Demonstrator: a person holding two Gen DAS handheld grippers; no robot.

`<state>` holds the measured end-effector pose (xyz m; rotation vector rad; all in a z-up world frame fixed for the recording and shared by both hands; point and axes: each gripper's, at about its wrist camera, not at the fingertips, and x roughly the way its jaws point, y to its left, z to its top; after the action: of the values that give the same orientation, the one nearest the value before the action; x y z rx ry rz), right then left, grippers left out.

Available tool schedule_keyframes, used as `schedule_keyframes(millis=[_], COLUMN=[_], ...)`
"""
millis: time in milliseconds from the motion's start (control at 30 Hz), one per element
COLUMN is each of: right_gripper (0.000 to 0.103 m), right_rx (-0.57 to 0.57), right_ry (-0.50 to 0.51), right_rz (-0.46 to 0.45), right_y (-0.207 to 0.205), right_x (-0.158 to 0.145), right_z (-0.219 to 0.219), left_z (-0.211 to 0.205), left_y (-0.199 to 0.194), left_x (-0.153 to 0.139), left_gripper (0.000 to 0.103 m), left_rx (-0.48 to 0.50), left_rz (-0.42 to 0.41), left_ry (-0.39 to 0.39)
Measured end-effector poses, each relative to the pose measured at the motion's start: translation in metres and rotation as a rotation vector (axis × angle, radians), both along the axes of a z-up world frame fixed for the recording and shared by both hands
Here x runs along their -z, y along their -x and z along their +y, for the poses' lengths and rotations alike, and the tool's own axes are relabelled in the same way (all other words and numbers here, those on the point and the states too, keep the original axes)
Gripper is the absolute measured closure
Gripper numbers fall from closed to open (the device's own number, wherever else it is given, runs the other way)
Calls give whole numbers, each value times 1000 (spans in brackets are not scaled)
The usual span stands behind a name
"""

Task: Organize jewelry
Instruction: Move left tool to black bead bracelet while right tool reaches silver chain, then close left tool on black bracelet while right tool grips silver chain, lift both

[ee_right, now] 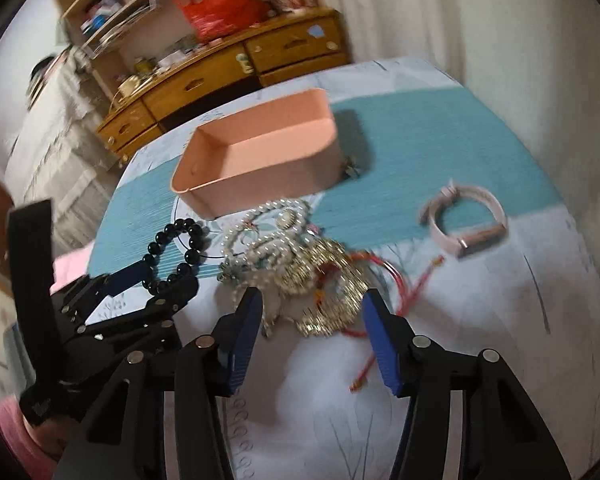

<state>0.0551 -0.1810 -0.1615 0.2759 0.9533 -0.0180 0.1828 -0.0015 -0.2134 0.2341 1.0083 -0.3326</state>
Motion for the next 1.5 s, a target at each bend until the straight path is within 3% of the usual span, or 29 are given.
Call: schedule_keyframes(millis=[233, 300, 333, 400, 600, 667, 833, 1133, 1367, 1500], right_gripper=[62, 63, 63, 65, 72, 90, 99, 99, 99, 99], right_rx=[-143, -164, -171, -187, -226, -234, -256, -247, -298, -291], right_ry=[85, 85, 89, 103, 126, 184, 181, 15, -51, -79], right_rz=[24, 38, 46, 63, 76, 68, 54, 63, -11, -84], right_y=[-43, -55, -61, -70, -90, -96, -108, -118, -115, -110], right_x=[21, 29, 32, 39, 52, 55, 57, 48, 9, -23], right_z=[35, 41, 44, 49, 59, 65, 68, 60, 55, 41], left_z=[5, 6, 6, 7, 15, 17, 25, 32, 42, 49], left_y=[-18, -23, -25, -28, -39, -40, -40, -30, -21, -20], left_x=[13, 13, 13, 12, 11, 11, 11, 3, -24, -55], left_gripper=[61, 67, 76, 84, 89, 89, 89, 90, 90, 90], left_rx=[6, -1, 0, -19, -67, -90, -142, -167, -188, -192], left_rz=[38, 47, 52, 66, 114, 130, 159, 179, 201, 182], left_ry=[65, 61, 60, 68, 121, 141, 173, 203, 231, 256])
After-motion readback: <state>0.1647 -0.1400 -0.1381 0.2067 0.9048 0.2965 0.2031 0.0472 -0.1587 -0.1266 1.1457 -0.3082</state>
